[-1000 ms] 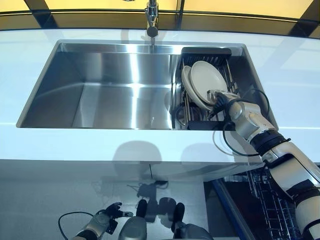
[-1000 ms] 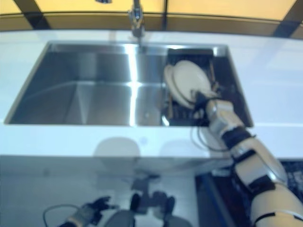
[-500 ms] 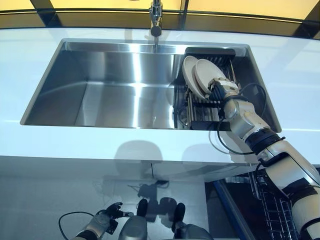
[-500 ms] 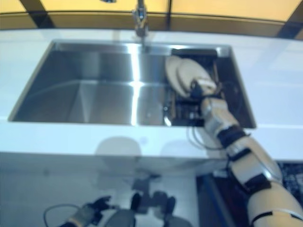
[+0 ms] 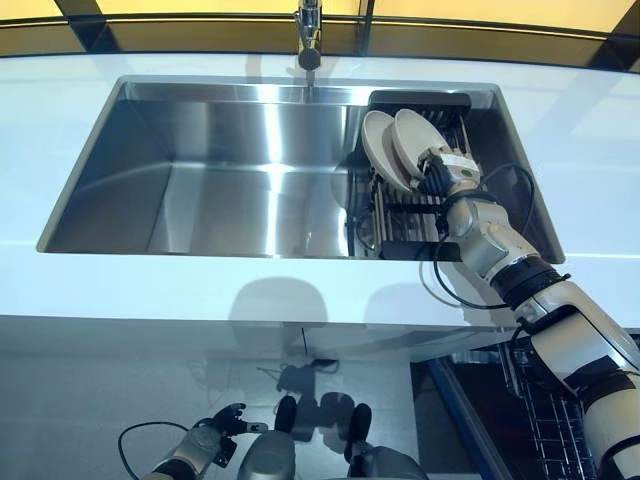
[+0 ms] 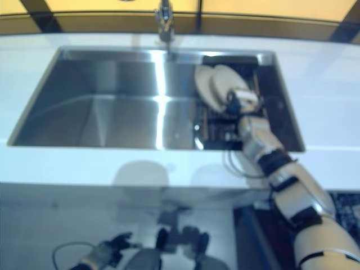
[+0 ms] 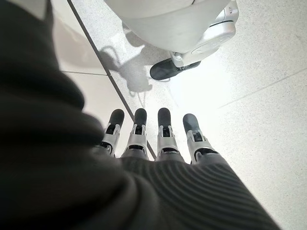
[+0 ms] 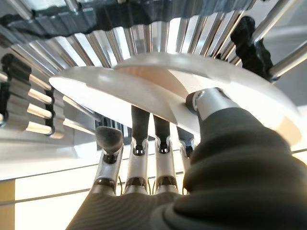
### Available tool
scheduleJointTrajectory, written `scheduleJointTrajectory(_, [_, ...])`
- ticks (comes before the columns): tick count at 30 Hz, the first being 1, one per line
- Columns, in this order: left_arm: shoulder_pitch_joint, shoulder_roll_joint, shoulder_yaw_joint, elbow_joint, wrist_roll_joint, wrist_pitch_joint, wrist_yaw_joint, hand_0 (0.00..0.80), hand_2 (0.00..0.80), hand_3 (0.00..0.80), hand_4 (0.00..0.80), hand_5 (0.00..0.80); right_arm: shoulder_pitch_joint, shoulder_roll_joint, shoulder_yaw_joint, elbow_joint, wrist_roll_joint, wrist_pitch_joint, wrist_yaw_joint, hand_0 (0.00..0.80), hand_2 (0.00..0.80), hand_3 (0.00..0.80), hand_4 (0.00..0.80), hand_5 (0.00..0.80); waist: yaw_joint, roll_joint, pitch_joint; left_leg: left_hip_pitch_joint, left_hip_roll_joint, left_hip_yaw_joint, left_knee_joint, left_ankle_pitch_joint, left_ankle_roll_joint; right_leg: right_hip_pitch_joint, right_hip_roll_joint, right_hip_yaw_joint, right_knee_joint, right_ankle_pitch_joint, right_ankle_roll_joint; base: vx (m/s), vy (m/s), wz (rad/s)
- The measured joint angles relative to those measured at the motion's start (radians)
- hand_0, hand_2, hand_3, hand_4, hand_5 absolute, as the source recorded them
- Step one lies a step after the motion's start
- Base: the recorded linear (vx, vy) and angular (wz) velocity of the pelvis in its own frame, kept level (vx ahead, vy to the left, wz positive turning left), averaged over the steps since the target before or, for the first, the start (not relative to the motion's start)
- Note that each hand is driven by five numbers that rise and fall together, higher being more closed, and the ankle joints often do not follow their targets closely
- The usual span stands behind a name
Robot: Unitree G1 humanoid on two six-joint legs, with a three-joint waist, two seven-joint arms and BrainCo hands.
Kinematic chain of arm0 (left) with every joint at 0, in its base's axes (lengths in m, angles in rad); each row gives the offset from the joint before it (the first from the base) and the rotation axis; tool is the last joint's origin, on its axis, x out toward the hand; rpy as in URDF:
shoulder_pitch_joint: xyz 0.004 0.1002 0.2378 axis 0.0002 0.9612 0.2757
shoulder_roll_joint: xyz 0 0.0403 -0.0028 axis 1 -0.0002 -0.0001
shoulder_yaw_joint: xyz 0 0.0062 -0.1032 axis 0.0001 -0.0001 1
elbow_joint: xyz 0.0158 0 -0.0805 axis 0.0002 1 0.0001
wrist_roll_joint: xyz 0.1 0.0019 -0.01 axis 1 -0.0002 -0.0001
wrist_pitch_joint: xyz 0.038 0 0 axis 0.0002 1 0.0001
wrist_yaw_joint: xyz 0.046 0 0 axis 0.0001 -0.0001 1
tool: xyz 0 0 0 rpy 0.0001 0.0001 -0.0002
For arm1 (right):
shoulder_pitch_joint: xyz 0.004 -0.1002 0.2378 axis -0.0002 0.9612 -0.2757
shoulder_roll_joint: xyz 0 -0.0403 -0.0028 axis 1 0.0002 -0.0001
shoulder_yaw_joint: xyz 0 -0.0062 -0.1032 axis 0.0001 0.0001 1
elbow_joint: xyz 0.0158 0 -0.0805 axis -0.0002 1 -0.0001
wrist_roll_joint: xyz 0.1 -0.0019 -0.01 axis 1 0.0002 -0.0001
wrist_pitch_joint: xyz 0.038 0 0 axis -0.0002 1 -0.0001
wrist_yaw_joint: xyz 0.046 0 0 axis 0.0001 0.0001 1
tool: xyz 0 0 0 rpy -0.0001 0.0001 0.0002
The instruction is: Take plates into dishwasher
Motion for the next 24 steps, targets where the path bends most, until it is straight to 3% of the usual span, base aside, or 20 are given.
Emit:
scheduleJointTrajectory(14, [0.008,-0.002,0.002,-0.01,0.001,0.0,0.001,0.0,0.0,0.0,0.0,0.0,0.024,-0.087,-0.091,-0.187,0.0,-0.031,-0.085,0.8,0.8,0.8,0.8,0.8,-0.025,-0.013,0.007,0.007,0.0,0.007,-0.006,0.001,0.001,0.001,0.001,0.005,0.0,0.003,-0.004,0.005,0.019,-0.01])
scheduleJointTrajectory(24, [0.023,-0.012,0.005,-0.019,0.039,0.001,0.001,0.0,0.0,0.0,0.0,0.0,0.042,-0.167,-0.139,-0.316,-0.019,-0.066,-0.127,0.8,0.8,0.8,0.8,0.8,-0.033,-0.019,0.004,0.058,0.003,0.045,-0.035,0.004,0.006,0.026,0.002,0.036,0.0,0.004,-0.002,0.0,0.046,-0.09])
